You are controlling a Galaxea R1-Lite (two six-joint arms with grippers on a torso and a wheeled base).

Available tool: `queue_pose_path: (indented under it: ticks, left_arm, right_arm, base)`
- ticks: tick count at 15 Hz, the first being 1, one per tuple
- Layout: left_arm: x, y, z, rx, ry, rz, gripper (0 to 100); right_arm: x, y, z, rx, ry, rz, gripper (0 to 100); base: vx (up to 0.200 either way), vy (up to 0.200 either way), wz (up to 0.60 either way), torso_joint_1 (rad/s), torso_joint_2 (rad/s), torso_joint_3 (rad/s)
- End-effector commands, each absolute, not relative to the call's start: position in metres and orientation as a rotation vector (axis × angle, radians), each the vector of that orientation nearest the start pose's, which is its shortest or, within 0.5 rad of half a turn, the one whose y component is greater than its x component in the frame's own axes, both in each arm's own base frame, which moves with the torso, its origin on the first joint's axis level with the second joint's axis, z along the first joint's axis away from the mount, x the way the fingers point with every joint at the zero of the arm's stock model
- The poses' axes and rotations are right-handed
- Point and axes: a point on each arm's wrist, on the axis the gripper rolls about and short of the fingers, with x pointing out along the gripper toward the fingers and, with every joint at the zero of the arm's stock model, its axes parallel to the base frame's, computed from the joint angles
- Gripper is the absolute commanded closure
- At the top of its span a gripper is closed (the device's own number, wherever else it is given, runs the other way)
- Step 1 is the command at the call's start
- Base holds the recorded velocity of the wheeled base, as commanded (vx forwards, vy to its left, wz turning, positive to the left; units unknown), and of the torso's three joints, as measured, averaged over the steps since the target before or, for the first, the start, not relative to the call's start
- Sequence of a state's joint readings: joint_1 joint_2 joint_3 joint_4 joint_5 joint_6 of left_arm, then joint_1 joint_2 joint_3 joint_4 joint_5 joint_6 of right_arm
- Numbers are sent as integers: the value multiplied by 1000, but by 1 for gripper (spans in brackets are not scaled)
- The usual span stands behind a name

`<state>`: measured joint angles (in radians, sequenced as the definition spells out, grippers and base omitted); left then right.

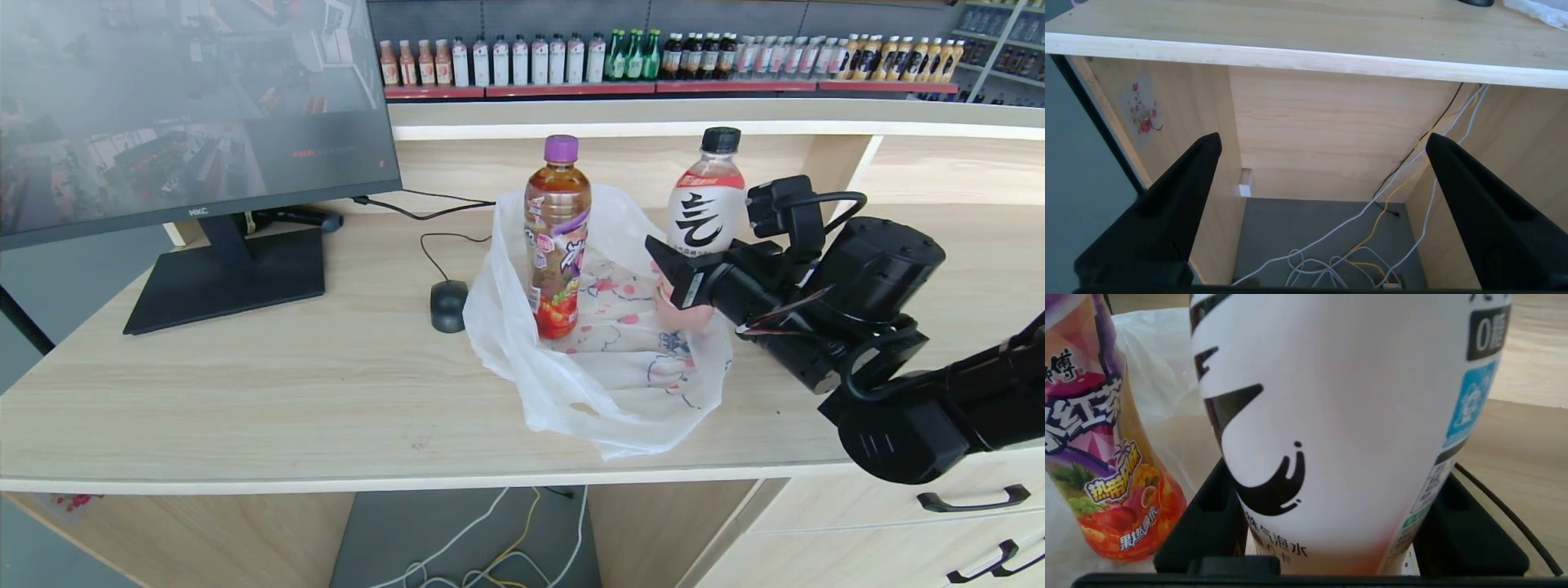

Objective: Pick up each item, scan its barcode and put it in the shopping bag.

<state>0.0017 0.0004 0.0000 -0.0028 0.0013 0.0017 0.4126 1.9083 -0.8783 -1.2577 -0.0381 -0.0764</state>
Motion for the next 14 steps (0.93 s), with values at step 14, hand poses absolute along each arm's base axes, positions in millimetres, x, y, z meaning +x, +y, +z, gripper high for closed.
queue_pose_path:
  ticks: [14]
  left_arm:
    - [-23,0,76,2,-3,3,0]
  right_arm:
    - [350,167,188,-17,-265,392,100]
  base:
    - [0,0,0,0,0,0]
